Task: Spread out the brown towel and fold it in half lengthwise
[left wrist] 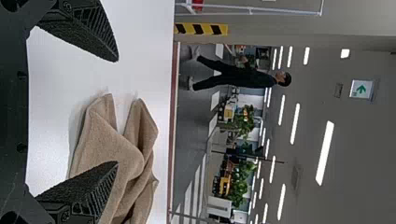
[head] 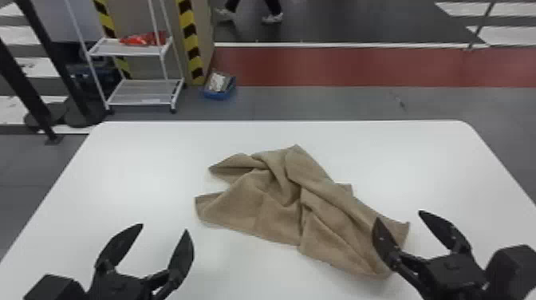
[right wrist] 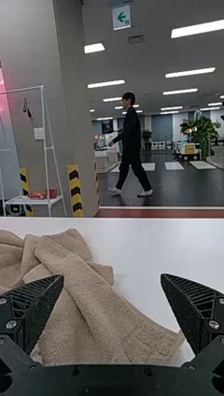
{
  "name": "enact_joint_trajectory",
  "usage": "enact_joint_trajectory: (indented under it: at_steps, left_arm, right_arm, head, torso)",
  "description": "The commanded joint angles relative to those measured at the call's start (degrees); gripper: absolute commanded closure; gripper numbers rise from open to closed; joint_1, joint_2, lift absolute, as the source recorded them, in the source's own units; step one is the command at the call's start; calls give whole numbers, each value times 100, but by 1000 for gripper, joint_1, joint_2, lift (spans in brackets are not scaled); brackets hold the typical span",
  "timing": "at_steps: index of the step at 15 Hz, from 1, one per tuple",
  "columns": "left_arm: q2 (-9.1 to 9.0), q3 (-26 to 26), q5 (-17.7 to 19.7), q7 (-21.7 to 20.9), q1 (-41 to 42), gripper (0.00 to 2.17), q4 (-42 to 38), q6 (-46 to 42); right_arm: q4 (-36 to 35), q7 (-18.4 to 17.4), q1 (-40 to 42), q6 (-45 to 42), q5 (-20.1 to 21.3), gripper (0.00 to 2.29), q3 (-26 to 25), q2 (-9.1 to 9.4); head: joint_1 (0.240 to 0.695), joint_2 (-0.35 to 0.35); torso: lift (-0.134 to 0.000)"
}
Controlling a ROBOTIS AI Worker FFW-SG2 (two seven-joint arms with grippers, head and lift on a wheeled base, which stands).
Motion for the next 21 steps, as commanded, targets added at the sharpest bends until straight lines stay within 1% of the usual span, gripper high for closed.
enact_joint_trajectory:
  at_steps: [1, 11, 14, 17, 19, 21]
  left_arm:
    - [-15, 0, 0, 0, 0, 100, 13, 0]
    - [-15, 9, 0, 9, -9, 100, 40, 0]
    - [-15, 9, 0, 9, -9, 100, 40, 0]
    - [-15, 0, 0, 0, -17, 100, 57, 0]
    - [-15, -9, -9, 0, -35, 100, 75, 0]
    - [-15, -17, -17, 0, -44, 100, 75, 0]
  right_arm:
    - [15, 0, -8, 0, 0, 124, -5, 5]
    - [24, 0, -8, -17, 0, 124, -49, 5]
    - [85, 0, -16, -17, -62, 124, -260, 5]
    - [322, 0, -113, 18, -229, 127, -647, 5]
    - [542, -9, -227, 0, -237, 124, -788, 5]
    - [771, -9, -368, 106, -246, 134, -840, 5]
  head:
    - [695, 17]
    - [695, 13]
    - [695, 9]
    - [695, -16]
    - [695, -61]
    - [695, -85]
  torso:
    - [-124]
    - [-124]
    - [-124]
    - [-124]
    - [-124]
    - [-124]
